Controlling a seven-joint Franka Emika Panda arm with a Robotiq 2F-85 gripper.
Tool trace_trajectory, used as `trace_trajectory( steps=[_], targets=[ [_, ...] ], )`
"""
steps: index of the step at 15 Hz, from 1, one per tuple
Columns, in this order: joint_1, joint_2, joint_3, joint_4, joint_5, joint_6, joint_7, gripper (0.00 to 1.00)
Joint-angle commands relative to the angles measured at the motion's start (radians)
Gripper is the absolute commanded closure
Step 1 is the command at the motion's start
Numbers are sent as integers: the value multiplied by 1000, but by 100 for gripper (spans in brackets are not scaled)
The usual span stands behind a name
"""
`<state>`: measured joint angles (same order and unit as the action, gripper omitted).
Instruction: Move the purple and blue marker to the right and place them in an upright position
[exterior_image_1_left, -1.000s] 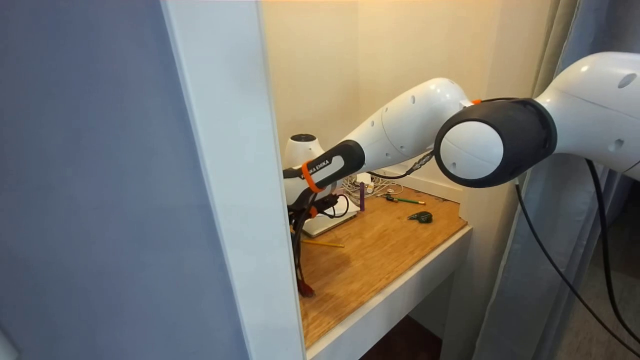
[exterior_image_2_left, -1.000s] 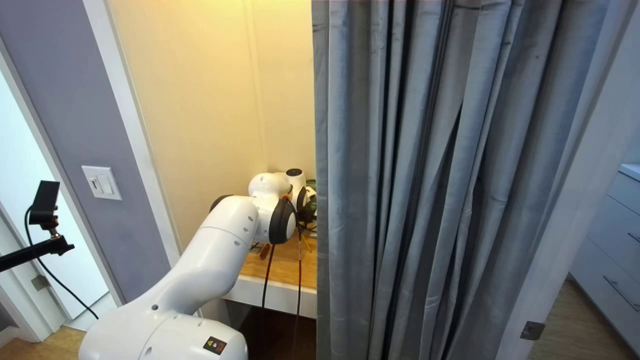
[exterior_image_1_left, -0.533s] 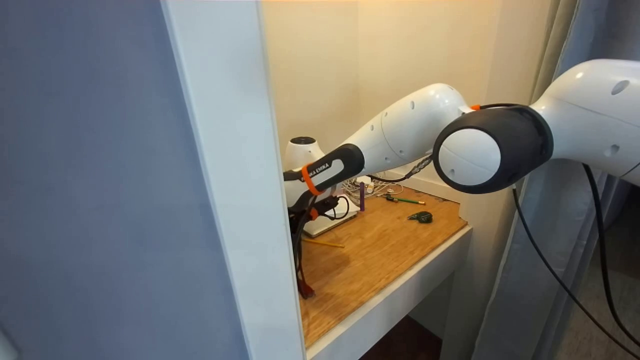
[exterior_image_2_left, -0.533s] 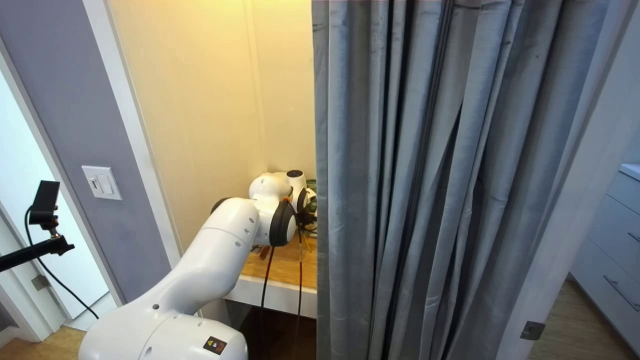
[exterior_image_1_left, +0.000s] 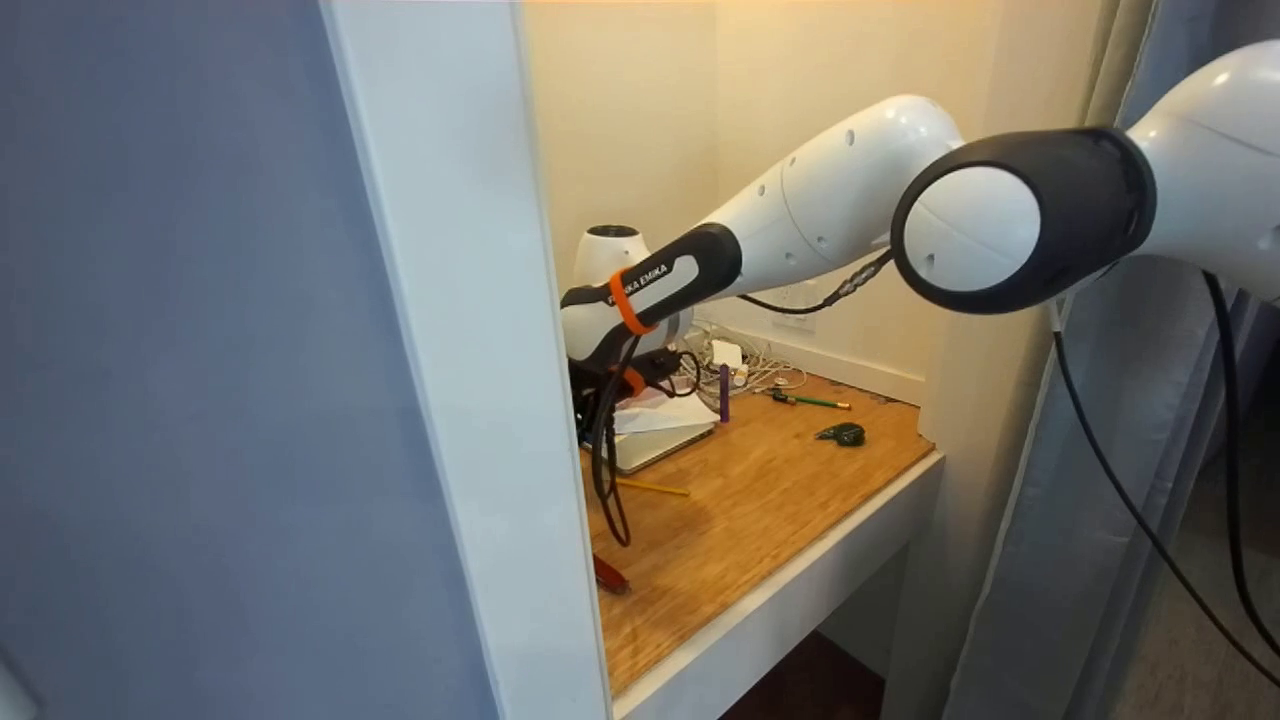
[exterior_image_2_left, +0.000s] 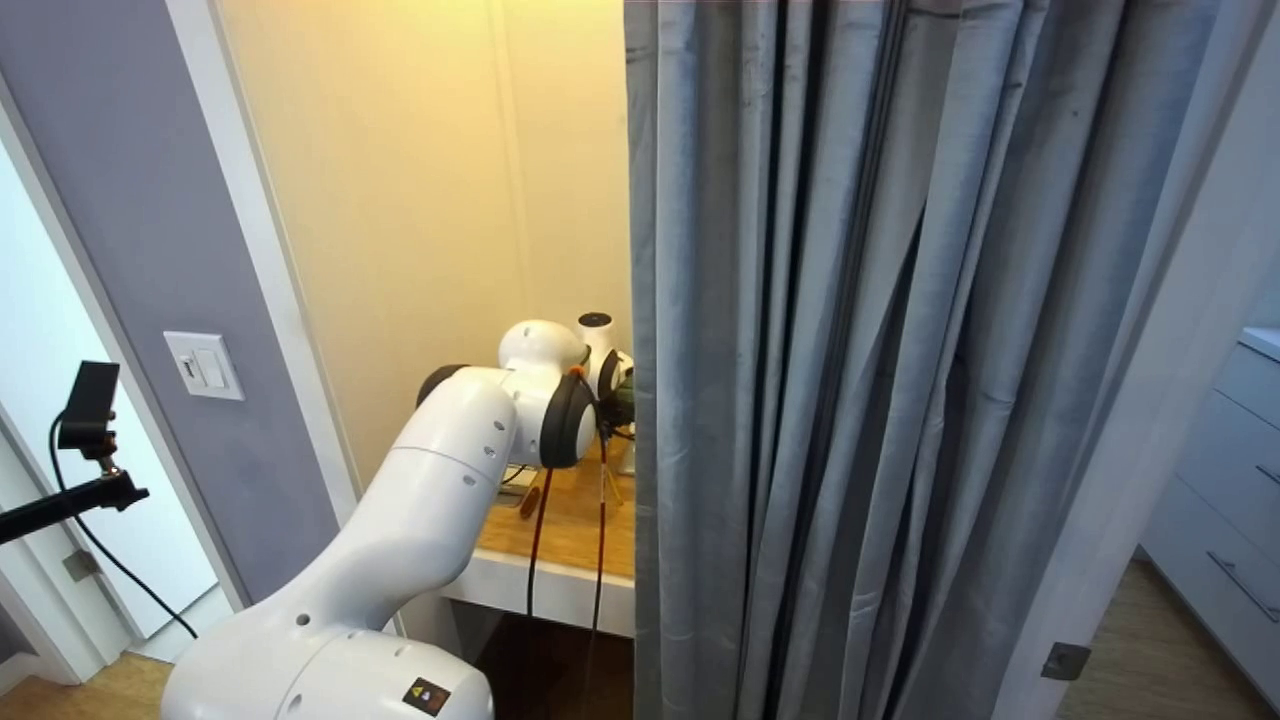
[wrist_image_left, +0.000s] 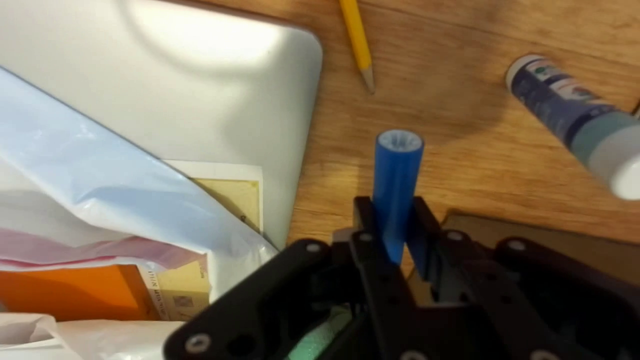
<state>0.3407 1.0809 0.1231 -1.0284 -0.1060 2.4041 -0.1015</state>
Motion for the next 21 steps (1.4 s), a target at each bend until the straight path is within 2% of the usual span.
trace_trajectory(
  steps=[1,8,10,13,14,17,21],
  targets=[
    [-68,-149,23,-238,1,76,-69,91],
    [-228,-263,74,-556,22,333,-192,91],
    [-290,-295,114,-653,52,363,-200,91],
    [-329,-372,100,-800,59,373,-161,92],
    [-294,-268,84,-649,36,348,-168,80],
    [-319,-326,84,-740,42,352,-168,80],
    [-318,-345,88,-761,46,352,-166,80]
  ],
)
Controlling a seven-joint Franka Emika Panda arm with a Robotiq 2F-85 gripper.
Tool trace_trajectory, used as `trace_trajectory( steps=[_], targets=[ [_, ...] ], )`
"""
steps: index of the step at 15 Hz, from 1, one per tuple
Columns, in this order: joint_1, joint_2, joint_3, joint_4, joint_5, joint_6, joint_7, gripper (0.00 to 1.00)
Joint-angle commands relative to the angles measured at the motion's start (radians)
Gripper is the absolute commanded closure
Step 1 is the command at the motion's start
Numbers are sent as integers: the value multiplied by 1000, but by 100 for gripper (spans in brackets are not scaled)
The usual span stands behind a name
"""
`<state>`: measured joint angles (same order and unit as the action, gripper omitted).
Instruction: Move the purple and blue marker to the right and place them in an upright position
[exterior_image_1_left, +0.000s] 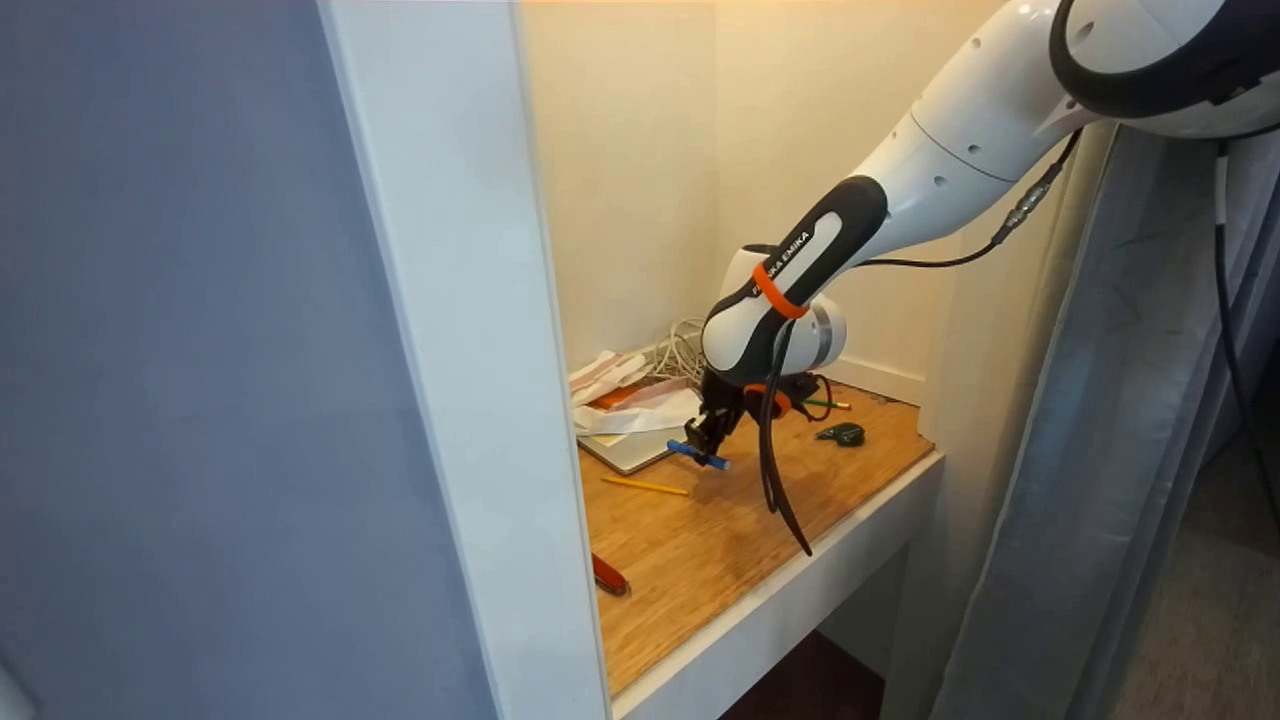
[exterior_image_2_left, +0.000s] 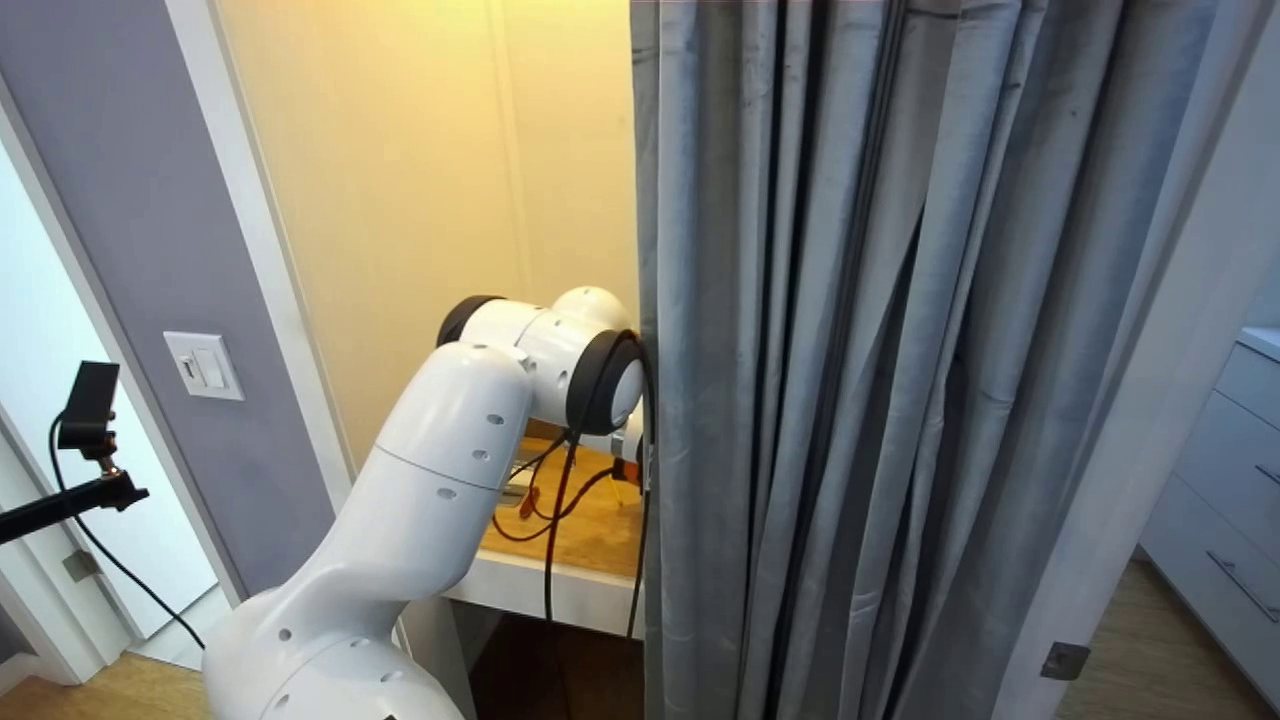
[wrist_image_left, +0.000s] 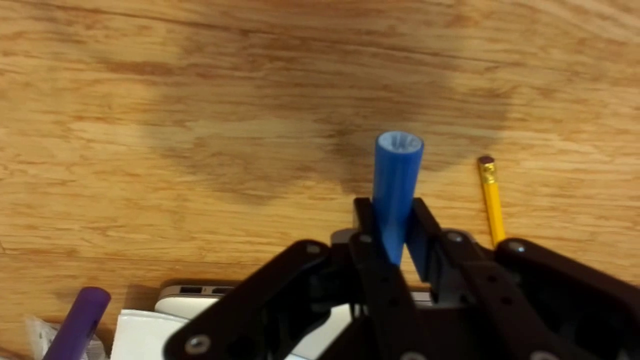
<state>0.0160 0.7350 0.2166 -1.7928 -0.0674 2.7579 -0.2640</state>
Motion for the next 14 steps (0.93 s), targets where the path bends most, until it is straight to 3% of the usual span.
trace_trajectory(
  steps=[1,2,14],
  targets=[
    [7,1,-6,2,8,-2,-3,80],
    [7,1,-6,1,8,-2,-3,93],
    [-125,60,44,-38,46,132,-59,94]
  ],
)
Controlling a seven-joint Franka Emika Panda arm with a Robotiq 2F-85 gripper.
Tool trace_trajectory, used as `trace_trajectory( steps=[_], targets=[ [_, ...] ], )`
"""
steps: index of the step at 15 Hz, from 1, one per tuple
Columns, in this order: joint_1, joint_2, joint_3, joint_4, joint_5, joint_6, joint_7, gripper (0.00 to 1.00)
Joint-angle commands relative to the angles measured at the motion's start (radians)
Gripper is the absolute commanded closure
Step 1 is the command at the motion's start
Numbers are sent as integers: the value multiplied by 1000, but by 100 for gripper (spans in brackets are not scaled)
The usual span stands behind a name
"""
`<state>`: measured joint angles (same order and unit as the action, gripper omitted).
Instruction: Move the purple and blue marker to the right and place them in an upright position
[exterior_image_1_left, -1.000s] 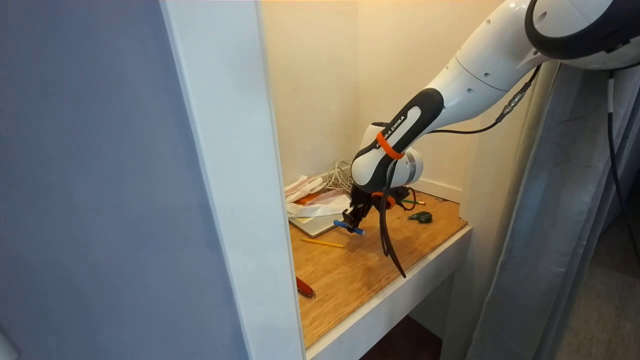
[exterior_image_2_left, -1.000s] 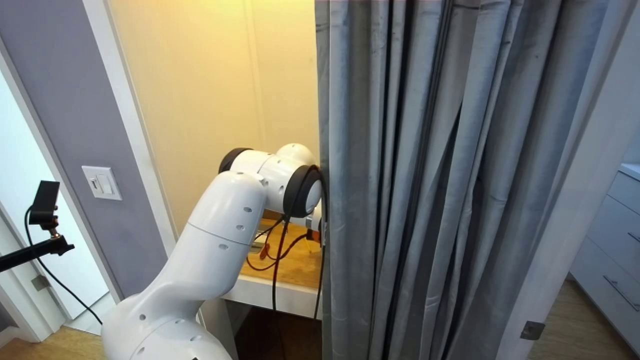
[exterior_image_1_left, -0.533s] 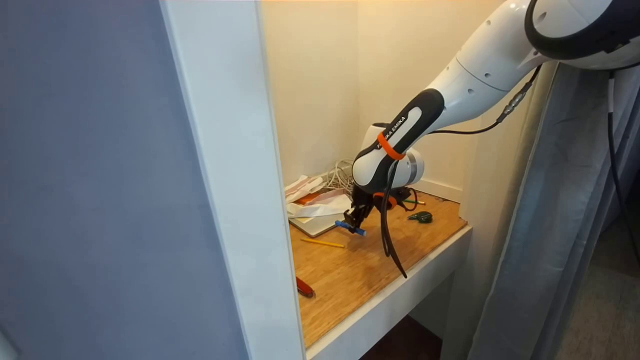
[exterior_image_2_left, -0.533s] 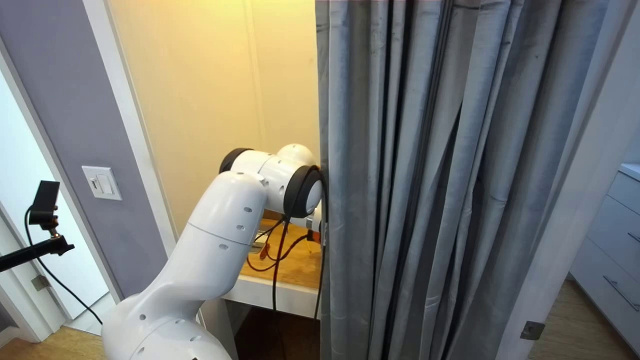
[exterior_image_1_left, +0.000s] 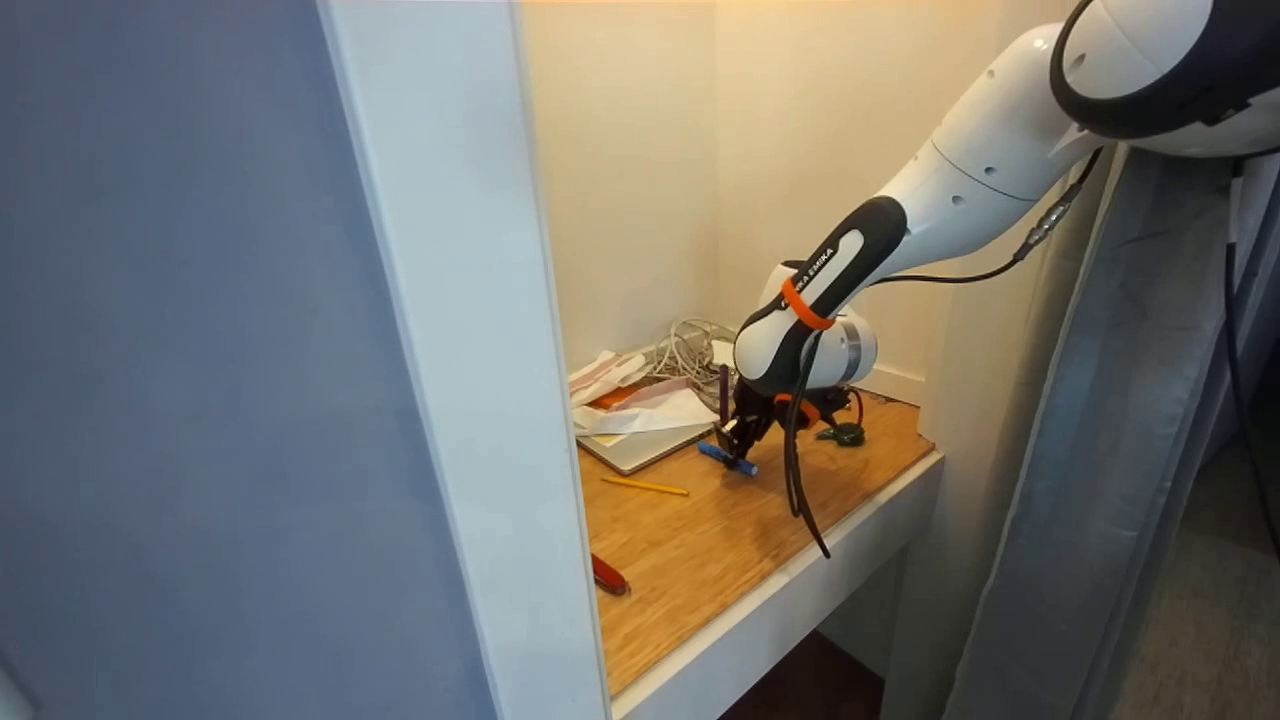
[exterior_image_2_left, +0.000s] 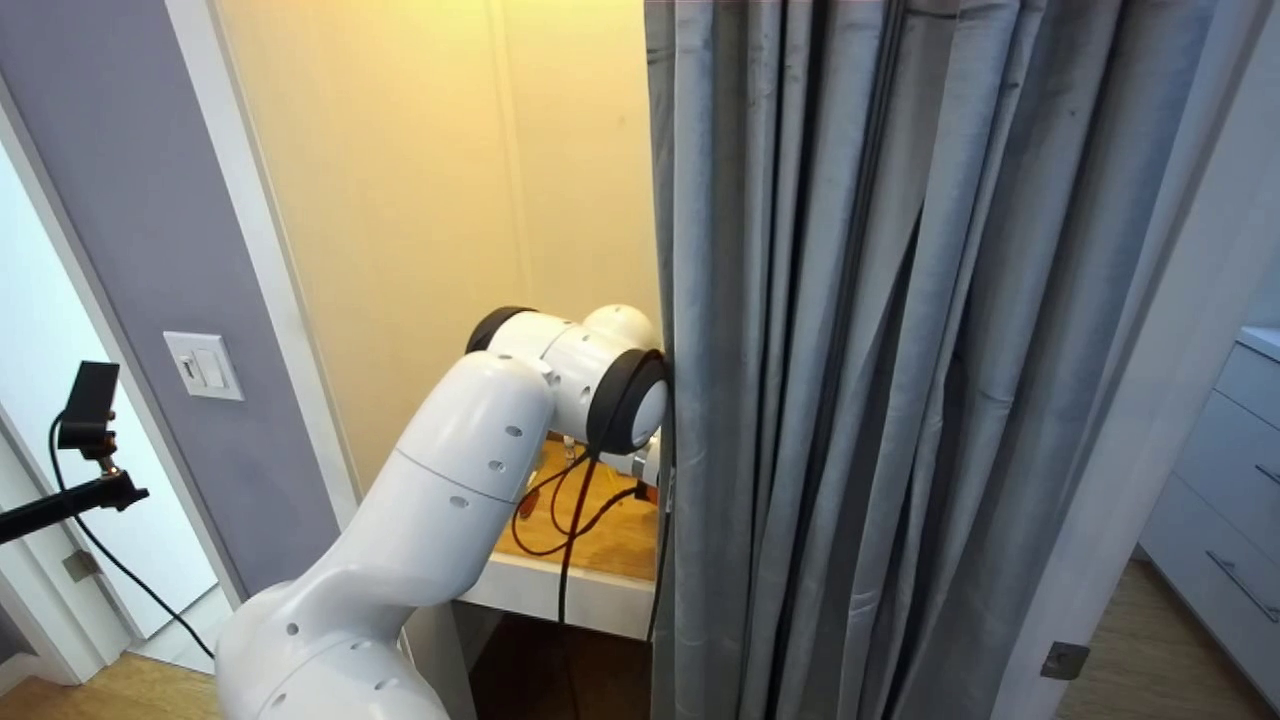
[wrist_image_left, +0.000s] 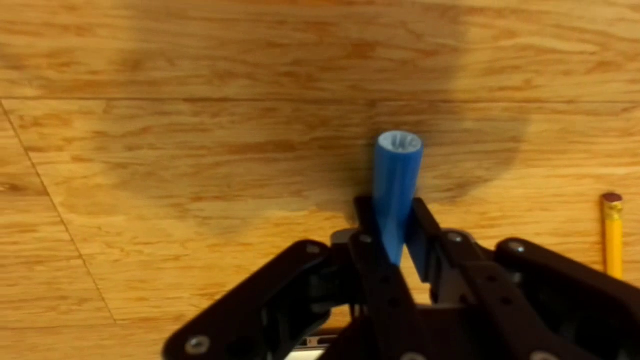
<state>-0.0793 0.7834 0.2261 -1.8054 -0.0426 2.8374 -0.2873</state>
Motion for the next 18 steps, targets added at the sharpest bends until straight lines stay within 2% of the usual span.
trace_trajectory(
  steps=[1,3,4,5,6,9,18],
  targets=[
    [-33,12,39,-28,20,57,-35,94],
    [-34,9,39,-35,15,61,-29,91],
    [-33,2,36,-41,13,58,-26,86],
    [-30,-3,31,-49,12,61,-20,92],
    [-19,-18,13,-65,8,53,-4,92],
    [-5,-60,-14,-122,-2,35,12,93],
    [-15,-142,-20,-264,4,35,9,93]
  ],
)
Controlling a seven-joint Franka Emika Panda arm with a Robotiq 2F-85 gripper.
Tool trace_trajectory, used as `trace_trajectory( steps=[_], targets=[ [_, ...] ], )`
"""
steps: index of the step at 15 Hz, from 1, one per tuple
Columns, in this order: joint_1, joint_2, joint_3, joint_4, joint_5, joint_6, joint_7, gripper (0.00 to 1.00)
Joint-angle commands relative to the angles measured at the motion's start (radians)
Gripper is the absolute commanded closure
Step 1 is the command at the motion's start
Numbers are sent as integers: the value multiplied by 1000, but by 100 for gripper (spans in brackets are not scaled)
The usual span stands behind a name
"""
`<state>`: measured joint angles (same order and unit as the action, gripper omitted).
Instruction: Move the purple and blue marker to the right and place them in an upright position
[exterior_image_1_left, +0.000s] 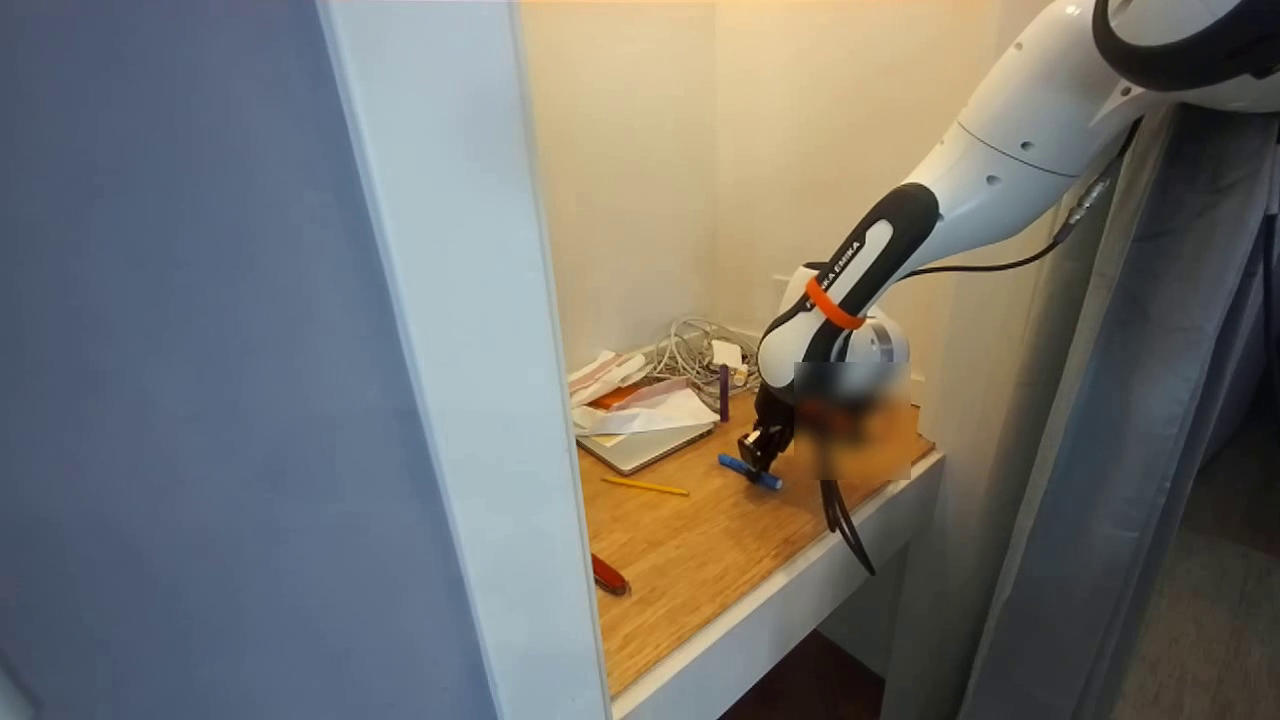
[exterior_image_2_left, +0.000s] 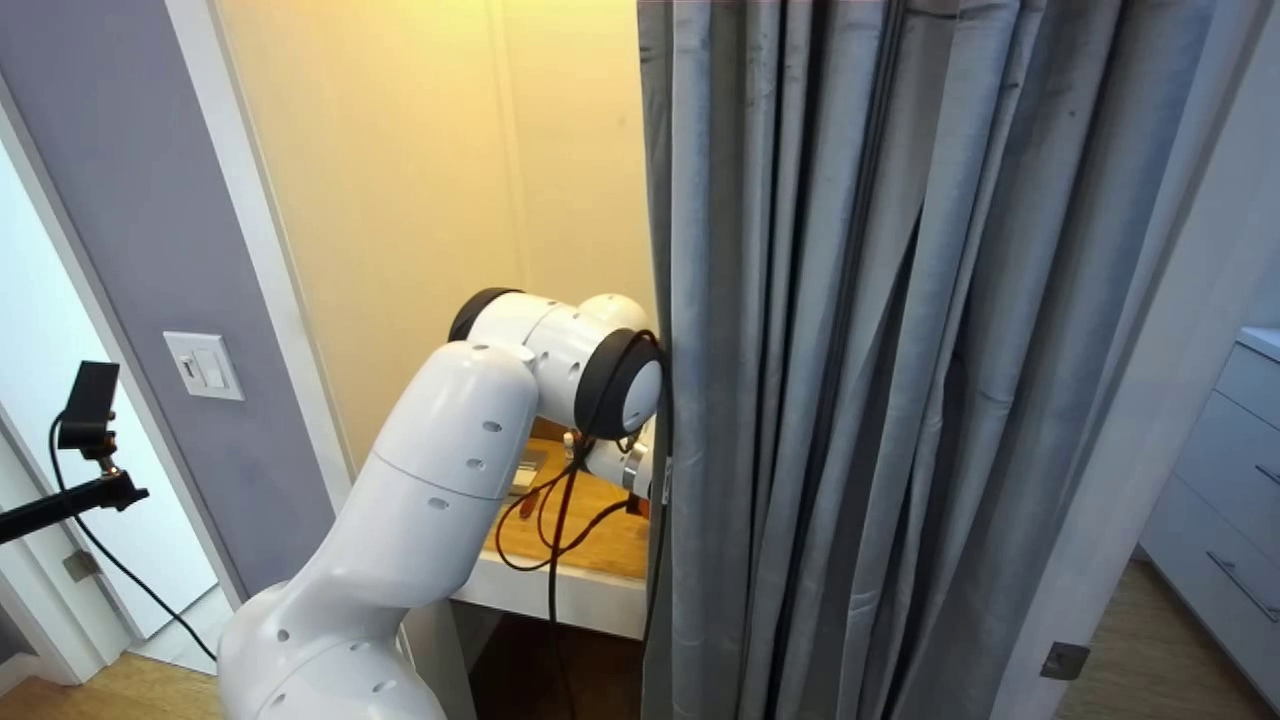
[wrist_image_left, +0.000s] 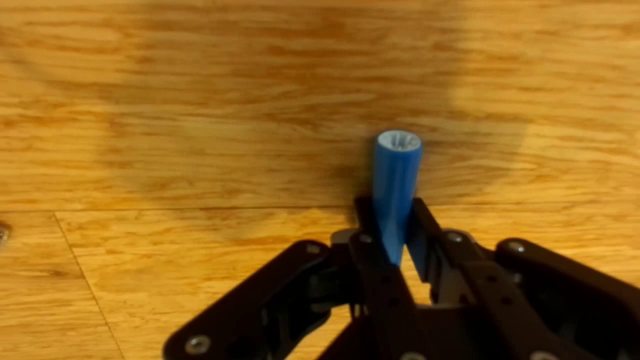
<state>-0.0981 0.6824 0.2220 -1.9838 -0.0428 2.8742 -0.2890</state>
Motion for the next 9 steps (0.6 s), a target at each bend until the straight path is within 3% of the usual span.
trace_trajectory(
  steps=[1,9],
  targets=[
    [6,-52,-21,-100,3,-7,14,93],
    [28,-98,-54,-156,-8,-30,23,93]
  ],
)
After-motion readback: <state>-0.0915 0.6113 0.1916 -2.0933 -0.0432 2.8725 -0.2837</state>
